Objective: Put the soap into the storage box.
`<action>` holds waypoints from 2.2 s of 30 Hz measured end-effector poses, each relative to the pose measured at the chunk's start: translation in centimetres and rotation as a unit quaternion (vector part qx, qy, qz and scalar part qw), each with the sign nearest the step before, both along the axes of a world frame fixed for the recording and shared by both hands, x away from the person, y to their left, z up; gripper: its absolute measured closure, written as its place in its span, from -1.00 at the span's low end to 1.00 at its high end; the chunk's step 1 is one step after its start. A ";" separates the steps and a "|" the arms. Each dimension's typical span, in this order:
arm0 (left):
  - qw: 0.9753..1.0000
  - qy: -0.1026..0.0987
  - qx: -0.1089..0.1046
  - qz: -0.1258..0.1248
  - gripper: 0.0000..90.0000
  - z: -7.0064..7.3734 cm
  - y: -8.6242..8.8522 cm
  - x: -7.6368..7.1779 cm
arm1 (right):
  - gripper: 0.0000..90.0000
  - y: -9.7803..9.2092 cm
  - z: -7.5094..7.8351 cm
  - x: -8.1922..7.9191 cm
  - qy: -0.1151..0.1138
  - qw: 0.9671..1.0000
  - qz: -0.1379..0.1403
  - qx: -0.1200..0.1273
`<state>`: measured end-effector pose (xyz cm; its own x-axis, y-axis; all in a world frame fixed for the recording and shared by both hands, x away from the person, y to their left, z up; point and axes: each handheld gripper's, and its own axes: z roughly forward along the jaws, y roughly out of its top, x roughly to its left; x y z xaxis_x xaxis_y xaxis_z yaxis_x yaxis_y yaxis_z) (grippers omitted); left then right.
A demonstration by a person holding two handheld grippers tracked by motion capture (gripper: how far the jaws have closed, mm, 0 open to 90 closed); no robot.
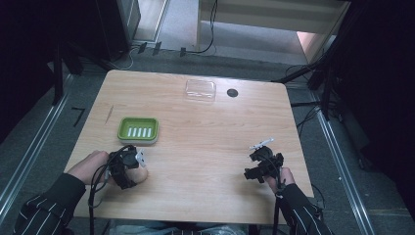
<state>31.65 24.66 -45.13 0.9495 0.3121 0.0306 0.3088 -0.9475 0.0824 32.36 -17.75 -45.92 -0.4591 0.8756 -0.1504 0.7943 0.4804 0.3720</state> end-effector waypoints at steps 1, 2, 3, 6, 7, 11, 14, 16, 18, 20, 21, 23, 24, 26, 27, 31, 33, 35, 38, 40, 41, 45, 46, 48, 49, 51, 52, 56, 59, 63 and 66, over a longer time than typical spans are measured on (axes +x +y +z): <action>1.000 0.000 0.000 0.001 -0.28 0.0 0.0 0.0 | -0.68 0.0 0.0 0.0 0.000 1.000 0.000 0.000; 1.000 -0.001 -0.001 0.002 -0.27 0.0 0.0 0.0 | -0.68 0.0 0.0 0.0 0.000 1.000 0.000 0.001; 1.000 -0.001 -0.001 0.002 -0.27 0.0 0.0 0.0 | -0.68 0.0 0.0 0.0 0.000 1.000 0.000 0.001; 1.000 -0.001 -0.006 0.006 -0.27 0.0 0.1 -0.1 | -0.68 0.0 0.0 0.0 0.001 1.000 0.001 0.000; 1.000 -0.001 -0.006 0.006 -0.27 0.0 0.1 -0.1 | -0.68 0.0 0.0 0.0 0.001 1.000 0.001 0.000; 1.000 0.000 -0.009 0.008 -0.27 0.0 0.1 -0.2 | -0.68 0.0 0.0 0.0 0.001 1.000 0.001 0.001; 1.000 0.000 -0.012 0.005 -0.27 0.0 0.2 -0.2 | -0.68 0.0 0.0 0.0 0.001 1.000 0.000 0.001; 1.000 0.000 -0.011 0.004 -0.27 0.0 0.2 -0.3 | -0.68 0.0 0.0 0.0 0.003 1.000 -0.001 -0.001; 1.000 0.000 -0.013 0.003 -0.27 0.1 0.3 -0.4 | -0.68 0.0 0.0 0.0 0.002 1.000 -0.001 -0.001; 1.000 -0.005 -0.018 0.002 -0.27 0.2 0.3 -0.4 | -0.68 0.0 0.0 0.0 0.002 1.000 0.000 -0.001; 1.000 -0.003 -0.020 0.004 -0.27 0.3 0.3 -0.4 | -0.68 0.0 0.0 0.0 0.002 1.000 -0.001 -0.002; 1.000 -0.006 -0.018 0.000 -0.27 0.5 0.4 -0.4 | -0.68 0.0 0.0 0.0 0.003 1.000 -0.001 -0.002; 1.000 -0.003 -0.017 0.001 -0.27 0.5 0.4 -0.4 | -0.68 0.0 0.0 0.0 0.003 1.000 -0.001 -0.002; 1.000 -0.005 -0.019 -0.001 -0.27 0.5 0.4 -0.4 | -0.68 0.0 0.0 0.0 0.002 1.000 -0.001 -0.002; 1.000 -0.005 -0.019 0.001 -0.27 0.6 0.5 -0.4 | -0.68 0.0 0.0 0.0 0.002 1.000 -0.001 -0.002; 1.000 -0.011 -0.024 0.005 -0.27 0.9 0.6 -0.5 | -0.68 -0.1 0.1 0.0 0.000 1.000 0.000 -0.001; 1.000 -0.013 -0.022 0.003 -0.27 1.1 0.7 -0.4 | -0.68 -0.1 0.1 0.0 0.001 1.000 -0.001 -0.001; 1.000 -0.013 -0.024 0.004 -0.27 1.2 0.8 -0.4 | -0.68 0.0 0.1 0.0 0.002 1.000 -0.001 -0.002; 1.000 -0.018 -0.021 0.003 -0.27 1.4 0.8 -0.4 | -0.68 -0.1 0.0 0.0 0.001 1.000 -0.001 -0.002; 1.000 -0.020 -0.024 0.005 -0.27 1.7 1.0 -0.3 | -0.68 -0.1 0.0 0.0 -0.001 1.000 -0.001 -0.002; 1.000 -0.020 -0.024 0.005 -0.27 1.7 1.0 -0.3 | -0.68 -0.1 0.0 0.0 -0.001 1.000 -0.001 -0.002; 0.999 -0.028 -0.028 0.007 -0.27 2.2 1.1 -0.2 | -0.68 0.0 0.0 0.0 0.001 1.000 -0.001 -0.002; 0.999 -0.028 -0.032 0.008 -0.27 2.3 1.1 -0.2 | -0.68 0.0 0.0 0.0 0.001 1.000 -0.002 -0.002; 0.999 -0.029 -0.032 0.008 -0.27 2.5 1.2 -0.1 | -0.68 0.0 0.0 0.0 0.001 1.000 -0.002 -0.002; 0.999 -0.030 -0.034 0.009 -0.27 2.6 1.3 0.0 | -0.68 0.0 0.0 0.0 0.003 1.000 -0.002 -0.002; 0.999 -0.032 -0.038 0.014 -0.27 2.9 1.5 0.1 | -0.68 0.0 0.0 0.0 0.003 1.000 -0.001 -0.002; 0.999 -0.033 -0.037 0.013 -0.27 3.0 1.5 0.2 | -0.68 0.0 0.0 0.0 0.003 1.000 -0.001 -0.002; 0.998 -0.037 -0.045 0.016 -0.27 3.3 1.8 0.2 | -0.68 0.0 0.0 0.0 0.003 1.000 -0.003 -0.002; 0.998 -0.040 -0.046 0.016 -0.27 3.6 1.9 0.3 | -0.68 0.0 0.0 0.0 0.003 1.000 -0.003 -0.002; 0.998 -0.040 -0.048 0.014 -0.27 3.8 2.0 0.4 | -0.68 0.0 -0.1 0.1 0.002 1.000 -0.001 -0.002; 0.998 -0.043 -0.053 0.016 -0.27 4.0 2.3 0.5 | -0.68 0.0 -0.1 0.1 0.002 1.000 -0.002 -0.001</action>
